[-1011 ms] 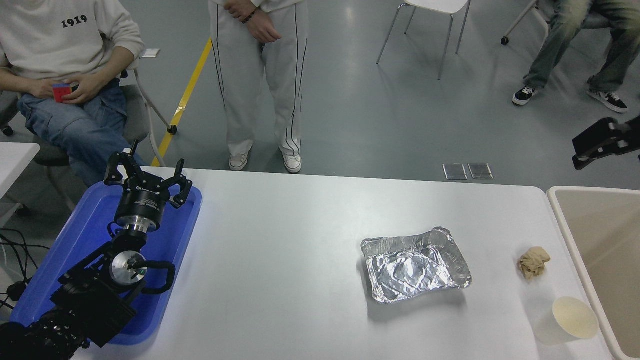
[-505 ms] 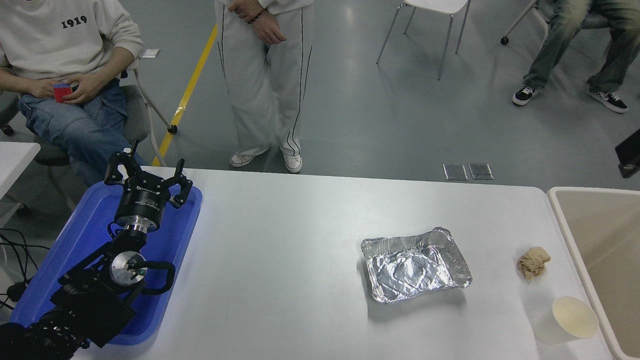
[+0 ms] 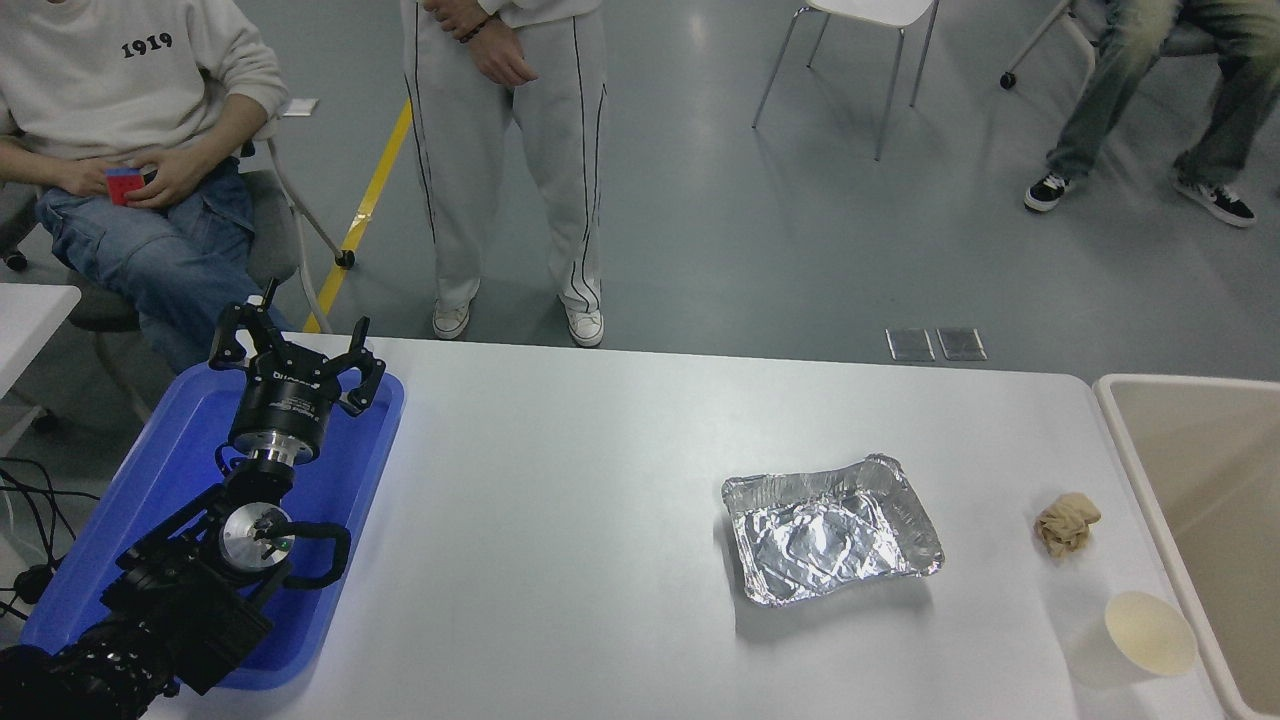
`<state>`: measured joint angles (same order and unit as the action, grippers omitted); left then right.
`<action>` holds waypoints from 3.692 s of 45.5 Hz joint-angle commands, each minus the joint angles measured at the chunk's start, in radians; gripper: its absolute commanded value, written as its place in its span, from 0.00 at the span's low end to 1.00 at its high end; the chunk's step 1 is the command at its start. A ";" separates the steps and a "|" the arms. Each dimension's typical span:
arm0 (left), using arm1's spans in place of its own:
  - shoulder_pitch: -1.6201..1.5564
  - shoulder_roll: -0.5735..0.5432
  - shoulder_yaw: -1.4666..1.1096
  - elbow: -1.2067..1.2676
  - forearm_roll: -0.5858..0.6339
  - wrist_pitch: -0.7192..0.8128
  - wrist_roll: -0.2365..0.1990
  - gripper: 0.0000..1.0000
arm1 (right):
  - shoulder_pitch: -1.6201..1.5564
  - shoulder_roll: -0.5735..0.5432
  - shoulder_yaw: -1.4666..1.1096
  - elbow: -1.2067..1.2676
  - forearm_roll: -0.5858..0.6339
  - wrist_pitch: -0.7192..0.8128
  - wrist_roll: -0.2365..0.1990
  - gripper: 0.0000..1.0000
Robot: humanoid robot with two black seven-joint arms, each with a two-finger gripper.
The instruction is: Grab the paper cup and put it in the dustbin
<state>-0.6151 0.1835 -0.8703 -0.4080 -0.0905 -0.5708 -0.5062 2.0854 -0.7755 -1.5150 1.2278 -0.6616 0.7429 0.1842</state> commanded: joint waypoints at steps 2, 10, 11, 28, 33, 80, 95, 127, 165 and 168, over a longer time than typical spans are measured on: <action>0.000 0.001 0.000 0.000 0.000 0.000 0.000 1.00 | -0.168 -0.065 0.045 -0.004 0.001 -0.172 0.001 0.98; 0.000 -0.001 0.000 0.000 0.000 0.000 0.000 1.00 | -0.298 -0.087 0.134 -0.004 0.001 -0.264 0.001 0.98; 0.000 0.001 0.000 0.000 0.000 0.000 0.000 1.00 | -0.321 -0.087 0.148 -0.004 0.000 -0.278 0.001 0.98; 0.000 -0.001 0.000 0.000 0.000 0.000 0.000 1.00 | -0.534 -0.079 0.271 -0.008 0.000 -0.379 0.001 0.98; 0.000 0.001 -0.001 0.000 0.000 0.000 0.000 1.00 | -0.570 -0.079 0.306 -0.007 0.008 -0.382 0.001 0.98; 0.000 0.001 0.000 0.000 0.000 0.000 0.000 1.00 | -0.797 -0.033 0.493 -0.116 0.020 -0.399 0.001 0.16; 0.000 0.001 0.000 0.000 0.000 0.000 0.000 1.00 | -0.800 -0.033 0.498 -0.113 0.080 -0.361 0.000 0.00; 0.000 0.001 0.000 0.000 0.000 0.000 0.000 1.00 | -0.504 -0.085 0.406 -0.083 0.062 -0.106 0.003 0.00; 0.000 0.001 0.000 0.000 0.000 0.000 0.000 1.00 | 0.123 -0.074 0.098 -0.017 0.047 0.043 0.004 0.00; 0.000 -0.001 0.000 0.000 0.000 0.000 0.000 1.00 | 0.162 -0.065 0.070 -0.017 0.047 0.043 0.004 0.00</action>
<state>-0.6152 0.1834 -0.8706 -0.4081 -0.0906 -0.5706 -0.5062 2.0928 -0.8575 -1.3640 1.2081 -0.6098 0.7781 0.1886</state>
